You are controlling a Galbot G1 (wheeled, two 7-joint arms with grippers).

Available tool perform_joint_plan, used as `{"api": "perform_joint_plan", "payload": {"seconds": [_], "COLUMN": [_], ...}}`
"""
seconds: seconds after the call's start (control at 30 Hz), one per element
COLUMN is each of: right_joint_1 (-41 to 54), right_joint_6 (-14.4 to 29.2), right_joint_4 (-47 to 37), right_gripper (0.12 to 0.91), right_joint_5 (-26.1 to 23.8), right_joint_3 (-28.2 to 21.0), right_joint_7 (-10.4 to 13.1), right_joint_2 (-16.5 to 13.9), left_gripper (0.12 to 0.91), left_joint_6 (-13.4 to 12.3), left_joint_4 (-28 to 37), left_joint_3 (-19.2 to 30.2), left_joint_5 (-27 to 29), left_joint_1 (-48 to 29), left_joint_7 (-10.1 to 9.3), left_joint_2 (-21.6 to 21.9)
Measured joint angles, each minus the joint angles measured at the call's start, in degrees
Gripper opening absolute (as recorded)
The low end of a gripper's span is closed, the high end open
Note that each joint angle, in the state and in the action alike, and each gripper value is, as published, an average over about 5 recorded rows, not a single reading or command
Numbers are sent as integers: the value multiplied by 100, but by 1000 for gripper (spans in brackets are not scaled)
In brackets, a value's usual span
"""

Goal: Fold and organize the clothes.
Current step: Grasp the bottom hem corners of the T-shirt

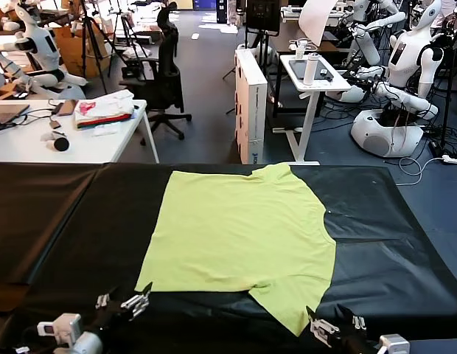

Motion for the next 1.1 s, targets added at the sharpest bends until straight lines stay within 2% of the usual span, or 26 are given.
{"api": "perform_joint_plan", "payload": {"seconds": [0.2, 0.27, 0.43, 0.47, 0.6, 0.7, 0.77, 0.87, 0.93, 1.0, 1.1], "right_joint_1": [24, 47, 130, 139, 149, 140, 123, 82, 43, -14, -146], "right_joint_6": [15, 16, 21, 23, 27, 27, 26, 26, 26, 27, 32], "right_joint_4": [-23, -43, -123, -136, -161, -158, -151, -125, -88, -34, 81], "right_gripper": [901, 865, 714, 701, 610, 459, 329, 179, 141, 139, 138], "right_joint_5": [-11, -18, -30, -32, -36, -35, -34, -30, -24, -14, 6], "right_joint_3": [-50, -79, -157, -166, -179, -180, -175, -156, -137, -109, -45], "right_joint_7": [-4, -6, -6, -6, -5, -6, -8, -4, 13, 51, 141], "right_joint_2": [8, 9, 21, 22, 24, 23, 21, 16, 12, 5, -12], "left_gripper": [907, 907, 887, 862, 679, 590, 527, 361, 236, 165, 148], "left_joint_6": [18, 22, 22, 21, 18, 6, -5, -19, -26, -32, -41], "left_joint_4": [38, 63, 103, 108, 138, 150, 152, 157, 160, 163, 165], "left_joint_3": [38, 49, 66, 70, 93, 100, 100, 101, 100, 98, 92], "left_joint_5": [147, 183, 226, 230, 252, 265, 272, 283, 286, 287, 275], "left_joint_1": [18, 29, 40, 39, 44, 63, 77, 85, 84, 82, 93], "left_joint_7": [77, 90, 106, 106, 102, 100, 101, 102, 102, 100, 86], "left_joint_2": [-41, -54, -76, -81, -103, -118, -124, -127, -127, -127, -130]}}
